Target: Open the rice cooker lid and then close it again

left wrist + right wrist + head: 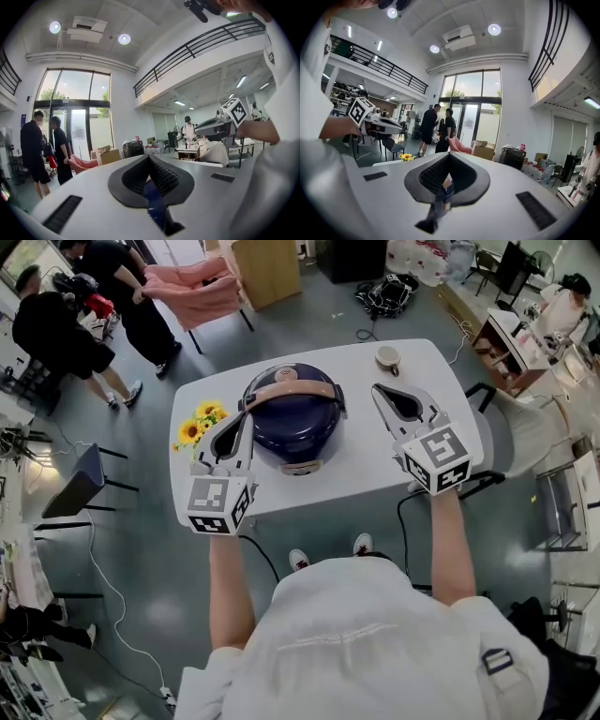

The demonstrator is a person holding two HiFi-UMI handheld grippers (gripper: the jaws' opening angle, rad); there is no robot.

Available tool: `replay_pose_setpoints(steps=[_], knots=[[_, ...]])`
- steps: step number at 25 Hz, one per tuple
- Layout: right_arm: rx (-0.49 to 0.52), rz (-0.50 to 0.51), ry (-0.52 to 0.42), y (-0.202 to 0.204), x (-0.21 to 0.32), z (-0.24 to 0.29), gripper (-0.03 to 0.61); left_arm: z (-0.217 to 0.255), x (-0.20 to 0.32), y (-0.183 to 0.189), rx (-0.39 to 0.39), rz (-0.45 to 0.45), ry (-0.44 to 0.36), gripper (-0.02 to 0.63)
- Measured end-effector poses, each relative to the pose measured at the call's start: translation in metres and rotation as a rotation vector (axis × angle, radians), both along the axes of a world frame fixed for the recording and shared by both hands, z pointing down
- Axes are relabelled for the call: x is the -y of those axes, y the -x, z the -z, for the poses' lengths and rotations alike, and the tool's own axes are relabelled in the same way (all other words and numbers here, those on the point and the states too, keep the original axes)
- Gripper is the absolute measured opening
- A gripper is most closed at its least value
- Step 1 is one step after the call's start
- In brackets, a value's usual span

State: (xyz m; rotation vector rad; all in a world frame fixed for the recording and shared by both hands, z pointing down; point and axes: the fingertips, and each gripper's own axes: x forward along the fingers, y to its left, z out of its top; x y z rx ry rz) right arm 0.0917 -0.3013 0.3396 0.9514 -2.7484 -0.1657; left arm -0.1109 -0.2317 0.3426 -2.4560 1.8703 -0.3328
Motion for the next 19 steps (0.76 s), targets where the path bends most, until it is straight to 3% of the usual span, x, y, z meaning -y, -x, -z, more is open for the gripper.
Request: replay_pose_setpoints(steps=[19], knots=[[-0.038, 0.033, -0.001, 0.001, -0.004, -0.011, 0.025, -0.011, -0.002, -0.003, 0.009, 0.008, 0.021, 0.015]])
